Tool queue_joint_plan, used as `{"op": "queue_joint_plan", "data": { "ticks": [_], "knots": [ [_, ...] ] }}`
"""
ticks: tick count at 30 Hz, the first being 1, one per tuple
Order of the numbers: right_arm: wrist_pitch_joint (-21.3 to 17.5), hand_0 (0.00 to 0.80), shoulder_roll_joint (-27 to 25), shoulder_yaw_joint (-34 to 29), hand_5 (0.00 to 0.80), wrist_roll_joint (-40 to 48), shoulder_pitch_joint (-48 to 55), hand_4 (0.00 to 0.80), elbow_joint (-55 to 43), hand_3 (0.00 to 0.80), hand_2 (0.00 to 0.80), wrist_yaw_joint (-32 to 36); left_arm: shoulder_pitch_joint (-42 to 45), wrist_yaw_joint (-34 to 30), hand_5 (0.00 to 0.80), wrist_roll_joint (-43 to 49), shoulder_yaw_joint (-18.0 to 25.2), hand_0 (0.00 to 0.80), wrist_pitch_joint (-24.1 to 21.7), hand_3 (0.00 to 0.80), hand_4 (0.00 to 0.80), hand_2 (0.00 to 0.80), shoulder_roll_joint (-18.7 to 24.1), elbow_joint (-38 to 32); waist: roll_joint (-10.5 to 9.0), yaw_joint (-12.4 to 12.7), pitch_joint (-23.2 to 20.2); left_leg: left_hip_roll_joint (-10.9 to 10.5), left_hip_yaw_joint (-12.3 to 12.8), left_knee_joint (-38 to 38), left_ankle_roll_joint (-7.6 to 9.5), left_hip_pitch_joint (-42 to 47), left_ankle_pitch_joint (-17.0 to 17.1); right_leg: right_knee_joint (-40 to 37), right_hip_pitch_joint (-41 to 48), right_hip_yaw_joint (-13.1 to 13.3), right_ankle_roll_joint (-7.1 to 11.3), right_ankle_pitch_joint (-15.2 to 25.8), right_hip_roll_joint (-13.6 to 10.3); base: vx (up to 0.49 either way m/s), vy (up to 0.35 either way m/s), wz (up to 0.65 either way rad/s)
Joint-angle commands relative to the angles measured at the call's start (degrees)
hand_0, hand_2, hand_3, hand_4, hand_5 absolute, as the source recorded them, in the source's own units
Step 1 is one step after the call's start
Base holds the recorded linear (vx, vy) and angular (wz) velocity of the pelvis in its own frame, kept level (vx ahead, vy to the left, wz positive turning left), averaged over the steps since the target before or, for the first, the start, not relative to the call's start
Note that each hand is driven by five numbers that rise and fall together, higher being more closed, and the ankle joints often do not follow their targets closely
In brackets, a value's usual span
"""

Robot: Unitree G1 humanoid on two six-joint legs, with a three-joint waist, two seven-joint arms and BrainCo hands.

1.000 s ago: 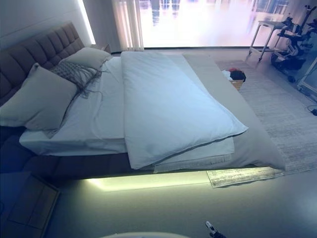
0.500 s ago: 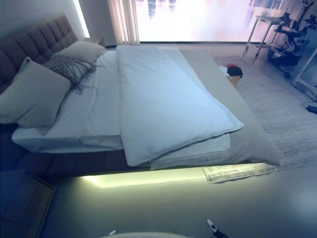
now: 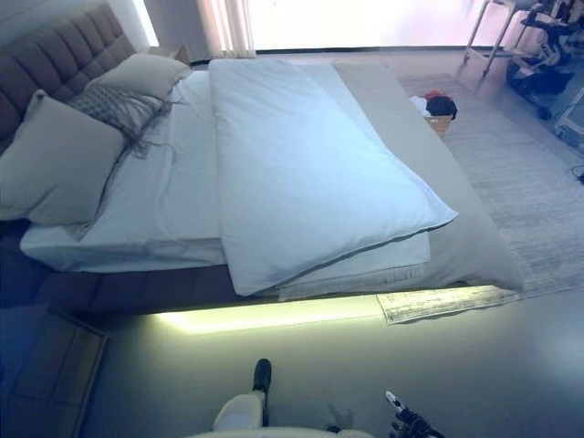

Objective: Make the bed neatly

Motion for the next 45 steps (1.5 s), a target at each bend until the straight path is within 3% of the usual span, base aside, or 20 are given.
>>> {"op": "queue_joint_plan", "data": {
  "ticks": [1,5,8,10,12,14,17,22,24,29,34,37,38,40,41,43,45],
  "knots": [
    [-0.3,0.0,0.0,-1.6,0.0,1.6,-0.4,0.0,0.32,0.0,0.0,1.0,1.63,-0.45,0.0,2.05,0.36,0.0,-1.3,0.0,0.0,0.0,1.41,-0.7,-0.69,0.64,-3.04,-2.67,-0.4,3.81,2.87,-4.95,3.41,8.67,7.63,1.22,4.34,-8.48,-4.38,0.45,0.311,-0.34],
    [-0.24,0.0,1.17,-1.73,0.0,1.45,-0.66,0.0,-0.42,0.0,0.0,1.61,-0.25,0.05,0.0,2.11,-0.64,0.0,-0.05,0.0,0.0,0.0,2.42,-2.24,-1.35,0.28,-4.7,-4.51,0.76,7.17,5.99,-3.89,-0.47,11.75,6.94,-0.37,6.16,-6.33,-7.8,0.385,0.3,-0.2],
    [-0.63,0.0,1.77,-1.33,0.0,1.94,-1.49,0.0,-0.91,0.0,0.0,2.4,-1.51,0.3,0.0,3.13,-2.38,0.0,0.44,0.0,0.0,0.0,3.16,-2.59,-1.75,0.18,-5.96,-6.65,1.43,7.3,8.19,-2.98,-2.08,17.28,4.86,-0.67,7.35,0.09,-10.47,0.31,0.268,0.06],
    [-0.61,0.0,1.62,-1.06,0.0,2.34,-1.74,0.0,-1.49,0.0,0.0,2.44,-1.86,0.11,0.0,4.36,-2.93,0.0,0.75,0.0,0.0,0.0,3.87,-2.76,-1.41,-0.24,-6.21,-7.52,2.31,7.78,9.2,-2.1,-3.05,22.77,1.24,-1.19,7.03,4.4,-12.29,0.273,0.251,0.01],
    [-0.06,0.0,1.2,-0.6,0.0,2.13,-1.82,0.0,-2.06,0.0,0.0,2.41,-2.2,-0.32,0.0,5.38,-2.99,0.0,1.09,0.0,0.0,0.0,4.81,-2.85,-0.76,-1.08,-6.08,-7.61,3.41,7.26,9.77,-0.37,-3.67,25.0,-3.0,-1.98,6.15,5.09,-12.27,0.234,0.178,0.02],
    [0.32,0.0,0.62,-0.13,0.0,2.4,-2.25,0.0,-1.89,0.0,0.0,2.91,-3.12,-0.62,0.0,4.67,-3.36,0.0,1.42,0.0,0.0,0.0,5.69,-2.89,-0.04,-2.31,-5.39,-7.26,4.97,6.26,9.43,1.58,-3.72,22.18,-7.14,-3.91,5.05,1.74,-9.04,0.186,0.085,-0.05],
    [0.15,0.0,0.18,0.3,0.0,3.36,-2.73,0.0,-1.92,0.0,0.0,3.29,-4.13,-0.38,0.0,3.87,-3.69,0.0,1.56,0.0,0.0,0.0,5.87,-3.4,0.83,-3.6,-3.86,-6.74,6.71,4.03,8.2,5.69,-4.11,16.23,-13.69,-7.6,4.6,2.41,-7.22,0.07,-0.015,-0.09],
    [-0.07,0.0,-0.02,-1.04,0.0,4.63,-2.82,0.0,-1.99,0.0,0.0,3.6,-4.25,-0.93,0.0,4.81,-3.42,0.0,1.25,0.0,0.0,0.0,5.44,-4.04,-0.21,-5.67,-2.43,-8.0,6.62,1.99,7.77,10.25,-7.55,6.32,-20.3,-6.52,7.3,11.85,-7.38,0.11,-0.1,-0.23],
    [0.13,0.0,0.33,-1.22,0.0,4.2,-2.58,0.0,-1.96,0.0,0.0,4.21,-3.88,-0.47,0.0,5.05,-3.28,0.0,1.55,0.0,0.0,0.0,5.2,-3.97,-0.43,-6.0,-2.55,-8.01,6.22,1.49,7.81,11.9,-8.7,4.96,-20.48,-6.46,7.68,13.2,-7.47,0.18,-0.121,-0.01],
    [0.14,0.0,0.78,-0.23,0.0,2.41,-1.94,0.0,-1.63,0.0,0.0,4.48,-2.61,0.25,0.0,5.48,-2.38,0.0,1.57,0.0,0.0,0.0,3.9,-3.63,-1.16,-6.49,-3.91,-7.65,6.46,4.59,7.49,13.63,-11.17,3.55,-17.15,-7.16,6.69,12.0,-6.55,0.208,-0.144,0.08],
    [-0.61,0.0,0.43,0.03,0.0,1.58,-2.17,0.0,-1.98,0.0,0.0,6.56,-1.44,0.17,0.0,6.94,-2.61,0.0,2.05,0.0,0.0,0.0,2.76,-3.38,-0.88,-6.09,-4.63,-6.34,6.36,4.43,6.34,15.18,-11.03,3.31,-13.3,-8.92,5.47,9.49,-5.94,0.195,-0.106,0.06],
    [-0.55,0.0,0.06,0.87,0.0,0.5,-2.99,0.0,-2.69,0.0,0.0,6.73,-1.12,0.39,0.0,5.76,-2.92,0.0,1.52,0.0,0.0,0.0,2.07,-3.68,-0.38,-6.07,-4.26,-5.78,6.97,8.92,5.1,13.78,-10.55,5.23,-13.5,-10.01,3.94,7.41,-5.7,0.093,-0.013,0.05],
    [-0.53,0.0,-0.29,1.1,0.0,0.02,-3.32,0.0,-3.46,0.0,0.0,6.35,-1.13,0.18,0.0,5.73,-3.14,0.0,1.38,0.0,0.0,0.0,1.68,-4.04,-0.13,-5.62,-3.36,-5.23,6.57,14.23,3.95,10.92,-8.18,5.68,-12.74,-10.52,2.98,6.35,-5.44,0.003,-0.001,0.09],
    [-0.54,0.0,-0.91,1.73,0.0,1.24,-4.09,0.0,-4.76,0.0,0.0,5.85,-1.17,-0.42,0.0,5.49,-4.15,0.0,0.71,0.0,0.0,0.0,1.04,-4.55,-0.22,-4.43,-1.67,-4.35,3.44,22.27,1.75,4.08,-2.62,5.91,-11.7,-10.19,1.91,5.53,-5.74,-0.012,0.055,0.21],
    [-0.74,0.0,-1.32,1.97,0.0,2.09,-4.61,0.0,-5.25,0.0,0.0,5.39,-1.05,-0.74,0.0,5.8,-4.48,0.0,0.46,0.0,0.0,0.0,0.56,-4.71,-0.09,-4.1,-0.77,-3.1,2.87,22.78,1.23,2.24,-2.09,6.33,-11.42,-10.06,1.84,5.07,-6.24,0.026,0.18,0.2],
    [-0.41,0.0,-1.94,1.41,0.0,3.83,-5.6,0.0,-5.6,0.0,0.0,5.7,-0.78,-1.11,0.0,6.27,-5.03,0.0,0.52,0.0,0.0,0.0,-0.03,-4.73,0.49,-4.4,-0.18,0.24,4.09,18.05,1.24,3.77,-2.21,7.4,-11.98,-10.33,2.53,4.63,-7.71,0.042,0.25,0.01],
    [-0.28,0.0,-2.4,0.83,0.0,8.17,-7.13,0.0,-6.63,0.0,0.0,4.8,-1.38,-1.2,0.0,7.3,-6.24,0.0,0.68,0.0,0.0,0.0,-0.29,-4.96,1.97,-4.61,0.41,3.38,4.95,10.11,1.02,4.95,-0.27,9.78,-13.97,-10.31,3.37,3.77,-9.08,-0.049,0.312,-0.13]
  ]
}}
